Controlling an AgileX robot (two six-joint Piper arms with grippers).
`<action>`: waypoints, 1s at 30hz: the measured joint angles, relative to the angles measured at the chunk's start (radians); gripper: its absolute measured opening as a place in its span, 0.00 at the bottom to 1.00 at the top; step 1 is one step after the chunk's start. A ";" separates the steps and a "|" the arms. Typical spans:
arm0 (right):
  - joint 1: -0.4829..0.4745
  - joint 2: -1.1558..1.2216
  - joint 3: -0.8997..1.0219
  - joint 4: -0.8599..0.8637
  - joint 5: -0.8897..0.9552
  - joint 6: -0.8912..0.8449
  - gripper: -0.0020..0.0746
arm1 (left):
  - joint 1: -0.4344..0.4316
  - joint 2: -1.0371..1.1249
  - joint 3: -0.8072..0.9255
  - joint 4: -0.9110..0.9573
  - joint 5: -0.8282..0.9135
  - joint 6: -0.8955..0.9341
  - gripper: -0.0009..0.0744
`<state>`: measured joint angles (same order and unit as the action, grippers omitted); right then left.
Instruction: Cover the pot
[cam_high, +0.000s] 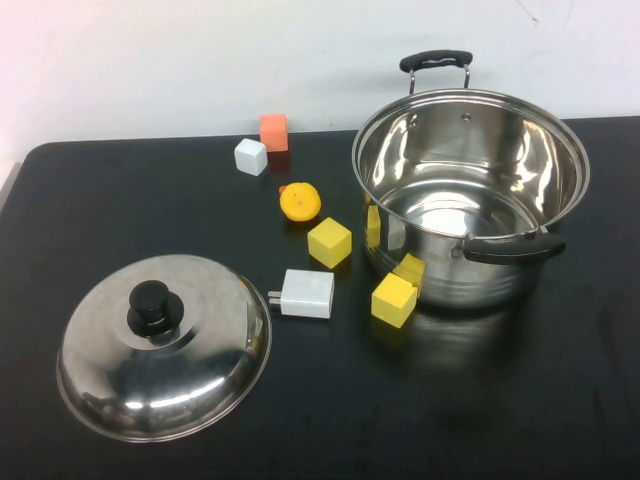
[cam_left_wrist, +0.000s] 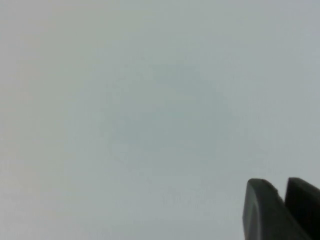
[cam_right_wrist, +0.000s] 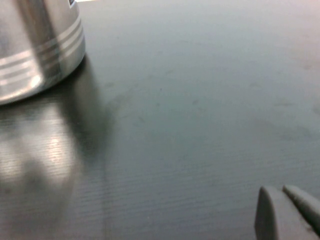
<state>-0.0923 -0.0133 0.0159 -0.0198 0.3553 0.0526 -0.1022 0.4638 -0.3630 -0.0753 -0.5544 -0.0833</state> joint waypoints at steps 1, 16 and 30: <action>0.000 0.000 0.000 0.000 0.000 0.000 0.02 | 0.000 0.043 0.000 0.025 -0.009 -0.019 0.13; 0.000 0.000 0.000 0.000 0.000 0.000 0.02 | 0.000 0.696 -0.060 0.284 -0.121 -0.136 0.72; 0.000 0.000 0.000 0.000 0.000 0.000 0.02 | -0.062 0.962 -0.066 0.312 -0.138 -0.175 0.73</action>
<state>-0.0923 -0.0133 0.0159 -0.0198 0.3553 0.0526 -0.1644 1.4254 -0.4292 0.2366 -0.6929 -0.2578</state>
